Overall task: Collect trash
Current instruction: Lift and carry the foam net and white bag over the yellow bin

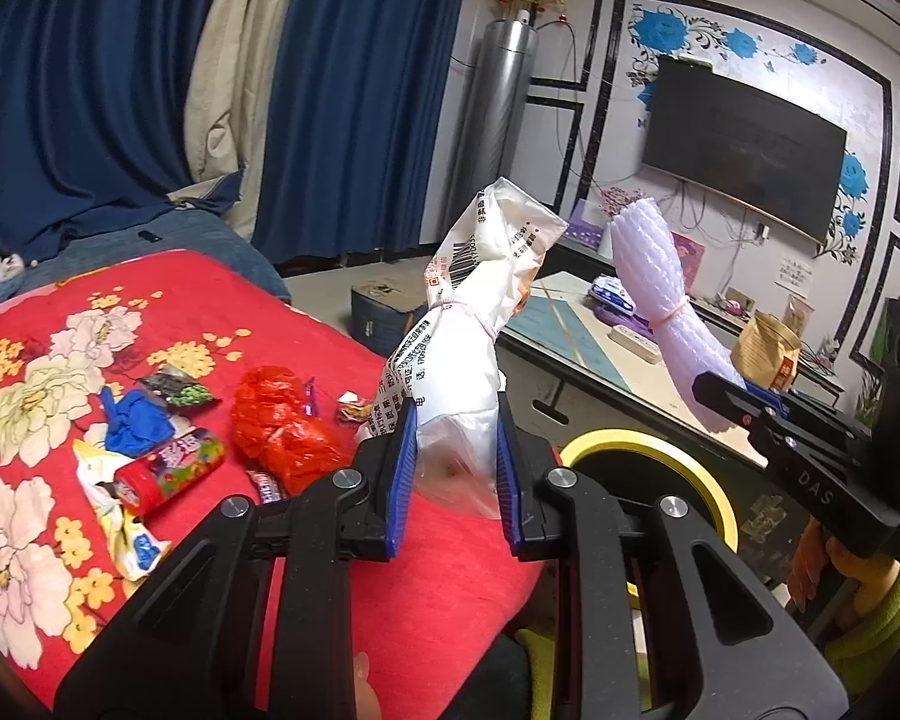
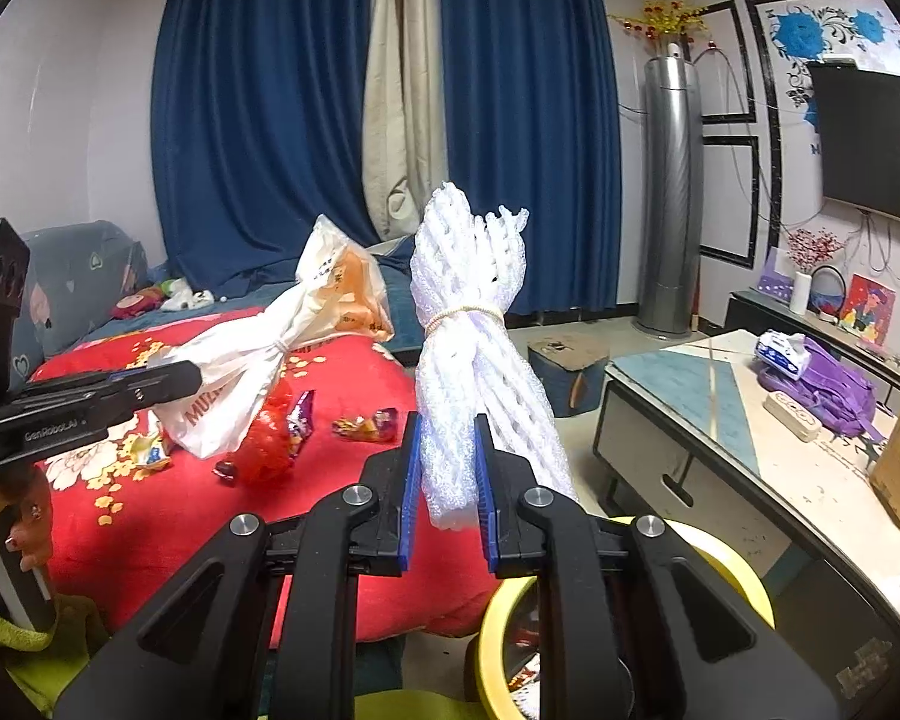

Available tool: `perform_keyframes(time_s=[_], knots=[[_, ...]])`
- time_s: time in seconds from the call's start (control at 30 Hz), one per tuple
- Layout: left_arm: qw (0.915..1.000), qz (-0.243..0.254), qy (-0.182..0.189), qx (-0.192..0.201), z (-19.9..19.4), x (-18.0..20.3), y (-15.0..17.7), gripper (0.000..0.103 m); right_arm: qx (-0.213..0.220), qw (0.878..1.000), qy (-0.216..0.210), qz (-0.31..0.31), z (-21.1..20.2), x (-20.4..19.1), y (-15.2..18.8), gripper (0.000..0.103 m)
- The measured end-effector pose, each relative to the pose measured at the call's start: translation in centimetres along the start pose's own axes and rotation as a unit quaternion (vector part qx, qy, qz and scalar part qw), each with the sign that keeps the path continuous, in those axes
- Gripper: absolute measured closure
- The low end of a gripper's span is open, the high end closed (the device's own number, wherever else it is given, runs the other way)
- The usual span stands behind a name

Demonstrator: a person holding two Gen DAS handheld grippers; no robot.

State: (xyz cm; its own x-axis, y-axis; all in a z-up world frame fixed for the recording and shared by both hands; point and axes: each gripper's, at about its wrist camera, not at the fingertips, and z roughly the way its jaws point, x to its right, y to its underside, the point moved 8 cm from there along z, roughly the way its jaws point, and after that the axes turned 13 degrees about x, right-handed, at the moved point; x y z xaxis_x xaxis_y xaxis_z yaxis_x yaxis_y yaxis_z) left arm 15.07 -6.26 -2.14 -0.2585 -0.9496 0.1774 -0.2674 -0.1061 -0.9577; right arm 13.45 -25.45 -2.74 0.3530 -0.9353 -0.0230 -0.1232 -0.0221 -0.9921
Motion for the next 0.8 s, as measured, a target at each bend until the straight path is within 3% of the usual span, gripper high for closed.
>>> perform_keyframes(time_s=[0.8], knots=[[0.9955, 0.031, 0.077, -0.046, 4.1, 7.3, 3.7, 0.086, -0.006, 0.995, 0.088, 0.039, -2.3, 7.7, 2.1, 0.087]])
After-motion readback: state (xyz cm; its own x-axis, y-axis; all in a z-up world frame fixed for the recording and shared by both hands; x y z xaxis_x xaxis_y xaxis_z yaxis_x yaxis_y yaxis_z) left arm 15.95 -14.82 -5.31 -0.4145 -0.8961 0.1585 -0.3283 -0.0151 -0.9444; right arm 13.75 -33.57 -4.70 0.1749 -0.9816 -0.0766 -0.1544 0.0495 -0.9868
